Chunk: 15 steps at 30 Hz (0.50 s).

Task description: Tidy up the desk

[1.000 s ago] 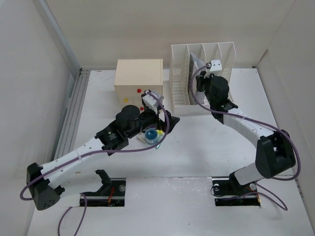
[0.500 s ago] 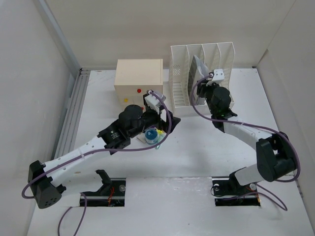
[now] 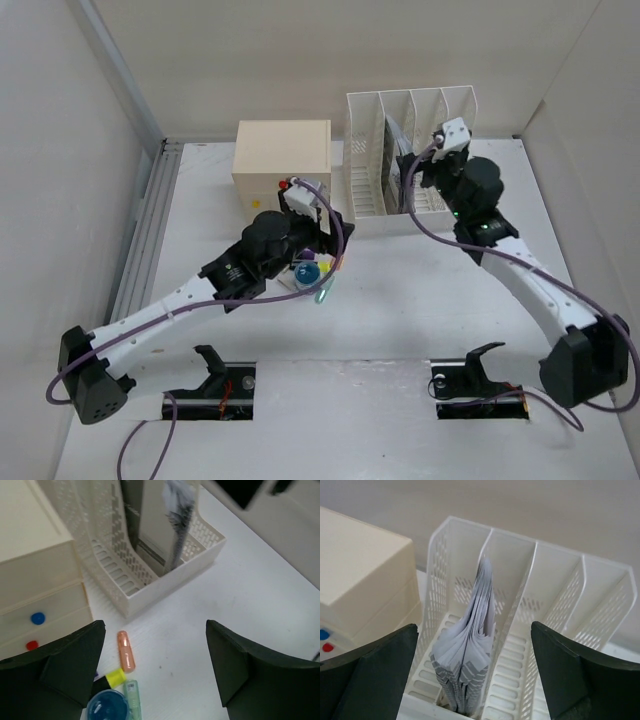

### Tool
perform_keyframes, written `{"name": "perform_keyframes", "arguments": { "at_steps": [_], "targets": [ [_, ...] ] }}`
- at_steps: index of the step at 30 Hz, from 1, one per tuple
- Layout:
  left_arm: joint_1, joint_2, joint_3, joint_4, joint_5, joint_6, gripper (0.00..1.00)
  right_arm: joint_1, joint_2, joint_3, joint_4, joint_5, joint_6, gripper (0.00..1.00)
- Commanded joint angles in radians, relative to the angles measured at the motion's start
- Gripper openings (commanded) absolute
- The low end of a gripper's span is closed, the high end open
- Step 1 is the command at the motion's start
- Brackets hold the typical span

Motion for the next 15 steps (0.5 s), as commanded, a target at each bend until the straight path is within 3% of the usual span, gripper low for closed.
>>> {"name": "perform_keyframes", "arguments": {
  "at_steps": [1,2,3,4,5,6,7,10,15],
  "targets": [
    [0.076,-0.036,-0.001,0.02,-0.109,-0.068,0.78,-0.077,-0.12,0.076,-0.184,-0.337,-0.07,0.99],
    [0.104,-0.024,-0.001,0.02,-0.11,-0.087,0.73,-0.077,-0.139,0.085,-0.266,-0.383,-0.083,0.93],
    [0.133,-0.013,0.021,-0.009,-0.11,-0.107,0.66,-0.077,-0.169,0.085,-0.305,-0.41,-0.099,0.79],
    [0.165,0.016,0.031,-0.021,-0.099,-0.127,0.55,-0.077,-0.18,0.085,-0.348,-0.484,-0.112,0.47],
    [0.224,0.033,0.041,-0.032,-0.087,-0.157,0.52,-0.077,-0.189,0.097,-0.433,-0.518,-0.126,0.26],
    [0.251,0.05,0.051,-0.041,-0.076,-0.167,0.48,-0.077,-0.189,0.097,-0.469,-0.544,-0.137,0.12],
    [0.271,0.07,0.07,-0.059,-0.065,-0.167,0.45,-0.077,-0.203,0.088,-0.498,-0.596,-0.137,0.04],
    [0.296,0.143,0.112,-0.084,-0.098,-0.177,0.44,-0.077,-0.212,0.064,-0.577,-0.654,-0.151,0.0],
    [0.32,0.264,0.161,-0.149,-0.183,-0.159,0.4,-0.124,-0.232,0.024,-0.566,-0.736,-0.131,0.06]
  ]
}}
